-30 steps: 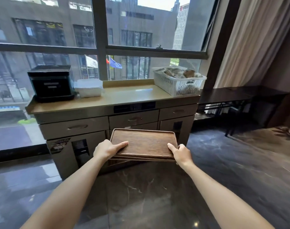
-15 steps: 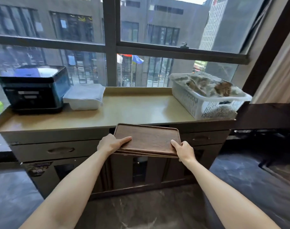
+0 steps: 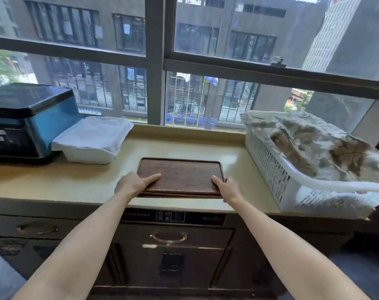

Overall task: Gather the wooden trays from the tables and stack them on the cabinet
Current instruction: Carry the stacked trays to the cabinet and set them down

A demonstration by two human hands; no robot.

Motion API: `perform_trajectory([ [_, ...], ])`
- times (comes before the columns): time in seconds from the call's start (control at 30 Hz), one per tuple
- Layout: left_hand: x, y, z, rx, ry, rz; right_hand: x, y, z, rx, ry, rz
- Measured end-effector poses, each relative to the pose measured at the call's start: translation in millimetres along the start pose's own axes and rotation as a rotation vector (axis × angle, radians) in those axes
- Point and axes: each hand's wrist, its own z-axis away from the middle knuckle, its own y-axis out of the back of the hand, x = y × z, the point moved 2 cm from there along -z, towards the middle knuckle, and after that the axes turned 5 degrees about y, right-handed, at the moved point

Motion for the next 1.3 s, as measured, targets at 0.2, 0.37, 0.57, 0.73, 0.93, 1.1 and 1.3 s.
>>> perform_trajectory([
  [0.2, 35, -13, -86, 0.008, 0.06, -0.005, -13, -16, -96, -0.045, -0.007, -0.009],
  [0.37, 57, -26, -174, -0.01, 0.061, -0.02, -16, -44, -172, -0.036, -0.065, -0.009],
  [0.57, 86, -39, -267, -0.045, 0.053, -0.08, -27, -71, -258, -0.035, -0.122, 0.054],
  [0.73, 98, -53, -325, -0.057, 0.071, -0.129, -34, -86, -315, -0.04, -0.155, 0.079],
  [0.93, 108, -66, -375, -0.082, 0.076, -0.144, -36, -102, -366, -0.043, -0.18, 0.082],
  [1.1, 115, -77, -401, -0.11, 0.068, -0.154, -27, -111, -396, -0.041, -0.193, 0.081],
  [1.3, 119, -82, -419, -0.101, 0.03, -0.252, -25, -116, -413, -0.044, -0.194, 0.089],
])
